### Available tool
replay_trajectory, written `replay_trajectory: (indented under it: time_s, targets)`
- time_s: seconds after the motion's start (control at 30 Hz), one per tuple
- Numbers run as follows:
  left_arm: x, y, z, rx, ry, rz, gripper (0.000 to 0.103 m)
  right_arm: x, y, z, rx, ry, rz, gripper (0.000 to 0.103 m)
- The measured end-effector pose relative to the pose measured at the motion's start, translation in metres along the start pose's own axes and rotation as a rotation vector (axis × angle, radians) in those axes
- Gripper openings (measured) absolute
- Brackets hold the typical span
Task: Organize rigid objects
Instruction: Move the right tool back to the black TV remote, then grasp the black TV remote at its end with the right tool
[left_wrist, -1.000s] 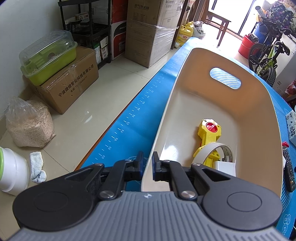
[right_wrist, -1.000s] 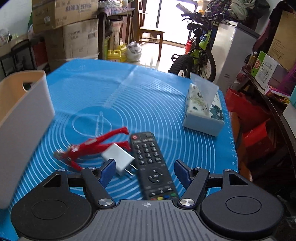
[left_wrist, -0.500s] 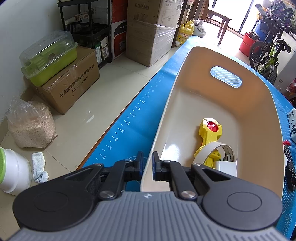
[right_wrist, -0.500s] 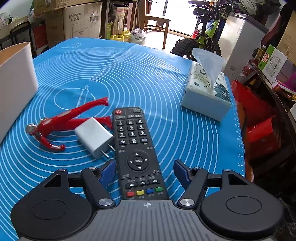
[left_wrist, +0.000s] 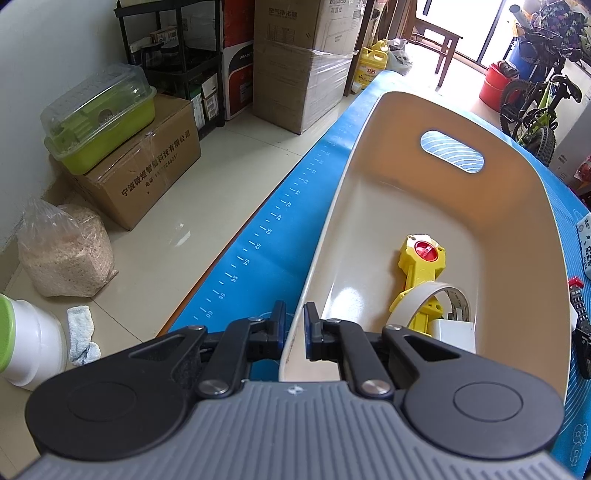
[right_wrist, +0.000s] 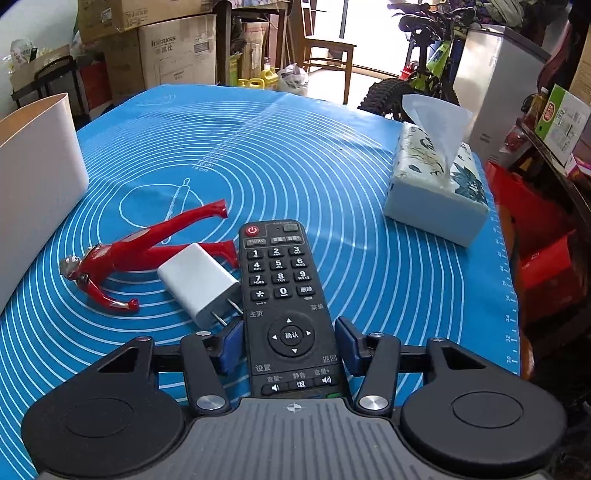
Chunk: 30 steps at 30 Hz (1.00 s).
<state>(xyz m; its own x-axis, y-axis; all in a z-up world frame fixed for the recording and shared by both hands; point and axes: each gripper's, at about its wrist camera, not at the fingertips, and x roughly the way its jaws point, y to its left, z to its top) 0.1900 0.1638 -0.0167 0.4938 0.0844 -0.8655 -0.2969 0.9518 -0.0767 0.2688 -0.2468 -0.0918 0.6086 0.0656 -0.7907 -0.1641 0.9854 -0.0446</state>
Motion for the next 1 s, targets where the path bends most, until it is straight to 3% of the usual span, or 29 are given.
replay_trajectory:
  time_s: [0.27,1.0]
  targets:
    - [-0.001,0.000,0.000,-0.005,0.000,-0.003,0.012,-0.005,0.002,-0.004,0.020,0.003,-0.009,0.055]
    - [-0.001,0.001,0.001,-0.006,0.001,-0.003,0.012,-0.054,0.005,-0.008,0.126,-0.125,-0.016,0.054]
